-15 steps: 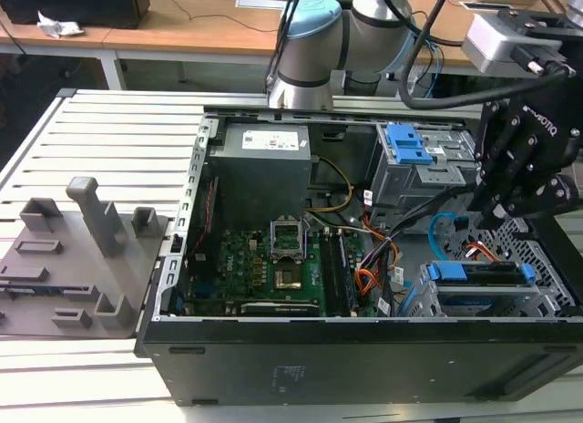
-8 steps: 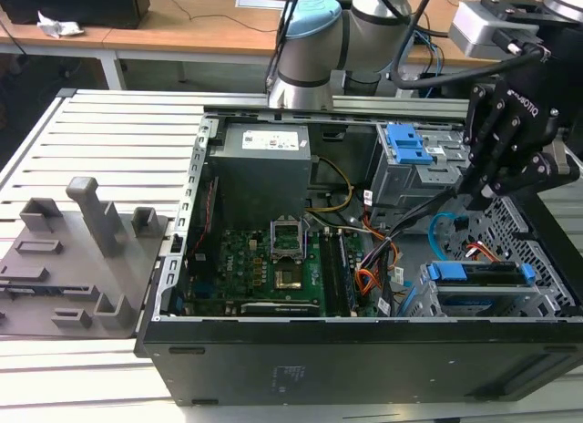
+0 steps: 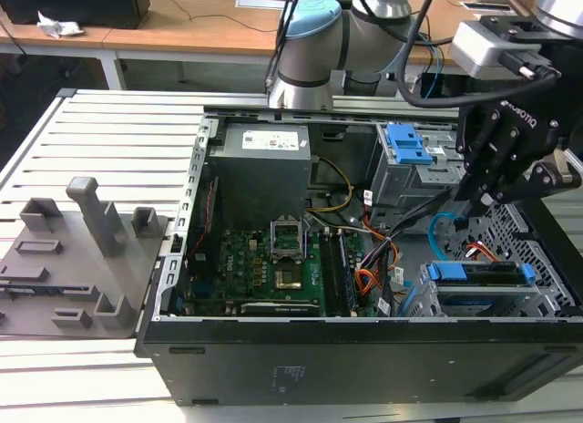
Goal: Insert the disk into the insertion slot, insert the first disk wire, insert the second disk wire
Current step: 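Insert the second disk wire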
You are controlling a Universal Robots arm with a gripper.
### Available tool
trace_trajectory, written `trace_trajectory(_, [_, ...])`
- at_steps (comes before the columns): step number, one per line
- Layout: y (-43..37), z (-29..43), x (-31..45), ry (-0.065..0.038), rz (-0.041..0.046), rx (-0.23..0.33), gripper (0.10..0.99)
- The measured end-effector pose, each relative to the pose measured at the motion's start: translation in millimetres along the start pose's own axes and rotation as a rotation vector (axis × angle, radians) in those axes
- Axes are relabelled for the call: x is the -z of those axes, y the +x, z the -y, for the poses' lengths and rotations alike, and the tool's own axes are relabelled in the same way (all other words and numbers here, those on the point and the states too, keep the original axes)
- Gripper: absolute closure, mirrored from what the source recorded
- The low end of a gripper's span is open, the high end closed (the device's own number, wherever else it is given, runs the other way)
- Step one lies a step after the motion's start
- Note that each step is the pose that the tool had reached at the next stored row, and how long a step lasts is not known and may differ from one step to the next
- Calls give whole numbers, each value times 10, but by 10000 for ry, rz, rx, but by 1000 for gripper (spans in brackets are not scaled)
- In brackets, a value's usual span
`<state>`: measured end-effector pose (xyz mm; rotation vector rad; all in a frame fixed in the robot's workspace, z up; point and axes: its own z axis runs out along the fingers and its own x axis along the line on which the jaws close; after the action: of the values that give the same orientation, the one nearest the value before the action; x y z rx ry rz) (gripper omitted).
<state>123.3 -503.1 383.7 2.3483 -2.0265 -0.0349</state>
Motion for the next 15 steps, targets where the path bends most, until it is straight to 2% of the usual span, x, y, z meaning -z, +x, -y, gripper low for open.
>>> trace_trajectory(1, [0, 1, -45, 2, -11, 219, 784])
trace_trajectory(6, [-1, 4, -150, -3, -62, 423, 784])
trace_trajectory(9, [-3, -7, -178, -10, -107, 480, 784])
trace_trajectory(15, [-4, -18, -209, -10, -115, 504, 784])
